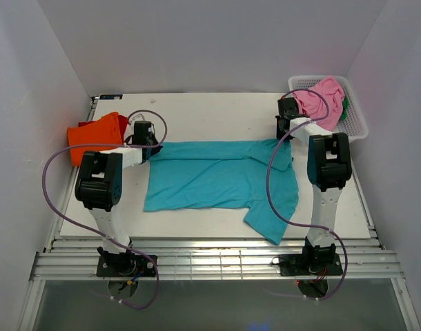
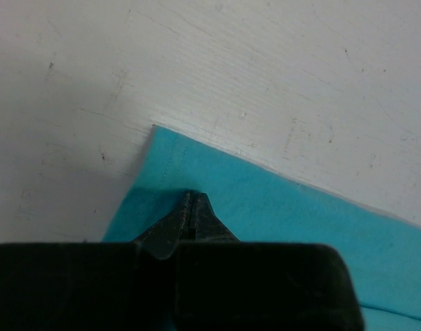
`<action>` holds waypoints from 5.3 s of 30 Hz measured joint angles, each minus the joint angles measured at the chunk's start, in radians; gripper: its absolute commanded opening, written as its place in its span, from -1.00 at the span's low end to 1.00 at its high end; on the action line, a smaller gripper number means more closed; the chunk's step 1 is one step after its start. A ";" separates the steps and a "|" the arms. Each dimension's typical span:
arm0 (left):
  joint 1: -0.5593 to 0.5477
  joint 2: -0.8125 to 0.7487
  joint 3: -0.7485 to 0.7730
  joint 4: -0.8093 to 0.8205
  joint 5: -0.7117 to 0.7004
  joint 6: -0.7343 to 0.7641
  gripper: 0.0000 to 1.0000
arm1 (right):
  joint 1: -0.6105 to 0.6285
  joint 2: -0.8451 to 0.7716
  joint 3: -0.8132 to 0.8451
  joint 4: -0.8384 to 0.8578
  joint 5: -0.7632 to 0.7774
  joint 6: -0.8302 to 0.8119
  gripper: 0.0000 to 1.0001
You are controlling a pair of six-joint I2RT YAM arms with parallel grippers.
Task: Fold and stack the t-shirts
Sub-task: Fold the flattened tshirt in 1/3 of the way
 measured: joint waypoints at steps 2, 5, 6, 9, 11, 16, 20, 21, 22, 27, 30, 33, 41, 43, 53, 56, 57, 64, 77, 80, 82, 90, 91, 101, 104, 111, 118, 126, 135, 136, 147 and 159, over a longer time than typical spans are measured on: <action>0.000 0.010 0.009 -0.001 0.000 -0.002 -1.00 | 0.000 0.000 0.000 0.000 -0.003 0.000 -0.85; 0.000 0.043 0.042 -0.001 -0.001 -0.007 -1.00 | -0.002 0.006 0.012 -0.010 -0.007 0.000 -0.85; 0.000 0.057 0.059 -0.003 -0.003 -0.010 -1.00 | -0.003 0.013 0.022 -0.014 -0.008 0.000 -0.85; 0.002 0.101 0.121 -0.015 -0.008 -0.013 -1.00 | -0.005 0.035 0.060 -0.024 -0.014 0.001 -0.85; 0.003 0.135 0.169 -0.018 -0.009 -0.014 -1.00 | -0.005 0.057 0.097 -0.040 -0.015 0.002 -0.85; 0.016 0.192 0.252 -0.035 -0.008 -0.017 -1.00 | -0.006 0.130 0.222 -0.089 -0.018 0.000 -0.85; 0.022 0.219 0.300 -0.063 -0.014 -0.016 -1.00 | -0.006 0.184 0.316 -0.125 -0.008 -0.003 -0.85; 0.023 0.219 0.303 -0.066 -0.016 -0.017 -1.00 | -0.006 0.188 0.324 -0.127 -0.006 -0.003 -0.85; 0.023 0.219 0.303 -0.067 -0.017 -0.017 -1.00 | -0.006 0.189 0.325 -0.129 -0.005 -0.003 -0.85; 0.023 0.219 0.295 -0.055 -0.019 -0.019 -1.00 | -0.013 0.189 0.325 -0.132 -0.008 -0.003 -0.85; 0.023 0.219 0.296 -0.053 -0.018 -0.017 -1.00 | -0.018 0.189 0.325 -0.130 -0.014 -0.003 -0.85; 0.024 0.219 0.296 -0.053 -0.015 -0.012 -1.00 | -0.020 0.187 0.321 -0.122 -0.022 -0.006 -0.71; 0.027 0.219 0.309 -0.058 0.004 0.034 -0.67 | -0.038 -0.006 0.060 0.055 -0.182 -0.032 -0.40; 0.027 0.219 0.309 -0.035 0.006 0.051 -0.49 | -0.039 -0.077 0.015 0.092 -0.240 -0.031 -0.40; 0.002 0.174 0.326 0.021 0.007 0.114 0.03 | 0.005 -0.193 0.010 0.230 -0.443 -0.027 -0.39; -0.014 0.105 0.267 0.024 0.010 0.112 0.27 | 0.022 -0.119 0.038 0.218 -0.480 -0.023 -0.30; -0.019 0.079 0.241 0.024 0.011 0.109 0.42 | 0.026 -0.091 0.046 0.208 -0.489 -0.020 -0.24; -0.054 -0.105 0.060 0.024 0.011 0.081 0.57 | 0.065 0.034 0.066 0.117 -0.497 -0.028 -0.17; -0.072 -0.264 -0.046 0.015 0.009 0.058 0.59 | 0.115 0.041 0.101 0.088 -0.472 -0.034 -0.19; -0.072 -0.265 -0.052 0.010 0.006 0.058 0.59 | 0.122 0.041 0.101 0.077 -0.437 -0.045 -0.19; -0.072 -0.266 -0.056 0.004 0.003 0.058 0.59 | 0.127 0.041 0.101 0.071 -0.413 -0.053 -0.19; -0.072 -0.286 -0.071 -0.006 -0.001 0.058 0.59 | 0.134 0.041 0.101 0.062 -0.326 -0.077 -0.35; -0.072 -0.291 -0.071 -0.008 -0.001 0.058 0.59 | 0.134 0.041 0.101 0.060 -0.318 -0.081 -0.44; -0.072 -0.338 -0.072 -0.014 -0.008 0.059 0.59 | 0.138 0.027 0.051 0.046 -0.278 -0.085 -0.85; -0.072 -0.343 -0.072 -0.014 -0.008 0.059 0.59 | 0.146 -0.010 -0.007 0.045 -0.272 -0.085 -0.85; -0.072 -0.356 -0.111 -0.015 -0.006 0.056 0.59 | 0.212 -0.204 -0.160 0.047 -0.256 -0.081 -0.85; -0.072 -0.375 -0.137 -0.017 0.000 0.050 0.59 | 0.274 -0.337 -0.310 0.054 -0.236 -0.060 -0.85; -0.072 -0.392 -0.138 -0.017 0.000 0.050 0.59 | 0.305 -0.347 -0.400 0.042 -0.207 -0.027 -0.84; -0.072 -0.393 -0.152 -0.017 0.000 0.050 0.58 | 0.377 -0.400 -0.440 0.033 -0.185 0.006 -0.85; -0.072 -0.393 -0.152 -0.016 0.000 0.050 0.58 | 0.382 -0.402 -0.440 0.032 -0.184 0.008 -0.85; -0.072 -0.393 -0.152 -0.015 0.004 0.050 0.58 | 0.412 -0.422 -0.450 0.002 -0.144 0.032 -0.26; -0.220 -0.273 -0.101 0.040 0.075 0.035 0.57 | 0.344 -0.453 -0.431 0.000 0.095 0.049 -0.22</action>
